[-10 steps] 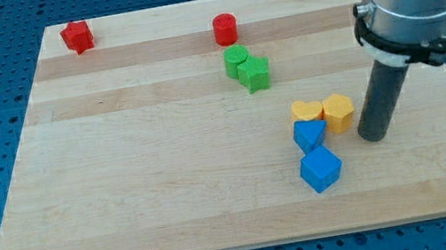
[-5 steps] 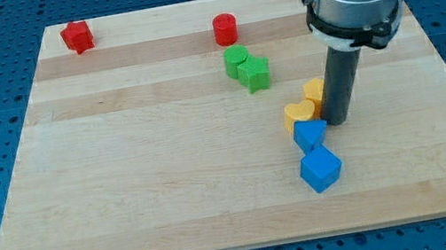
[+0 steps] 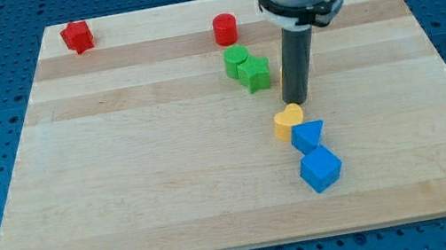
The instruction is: Move the yellow hexagon to the top center
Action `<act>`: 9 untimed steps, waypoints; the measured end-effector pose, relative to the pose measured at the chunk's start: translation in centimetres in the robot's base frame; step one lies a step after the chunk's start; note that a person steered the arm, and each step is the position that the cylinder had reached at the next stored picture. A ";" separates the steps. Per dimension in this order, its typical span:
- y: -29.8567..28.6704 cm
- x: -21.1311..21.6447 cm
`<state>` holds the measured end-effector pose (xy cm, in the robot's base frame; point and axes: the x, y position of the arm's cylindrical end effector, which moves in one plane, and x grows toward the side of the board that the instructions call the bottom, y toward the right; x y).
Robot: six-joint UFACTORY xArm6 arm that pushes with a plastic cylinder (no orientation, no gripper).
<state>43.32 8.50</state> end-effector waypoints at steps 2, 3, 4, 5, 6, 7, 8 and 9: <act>0.0 -3.7; 0.0 -5.7; 0.0 -7.1; 0.7 -7.6; 3.0 -7.3; 5.6 -7.2; 6.1 -8.3; 4.3 -10.8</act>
<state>32.55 12.85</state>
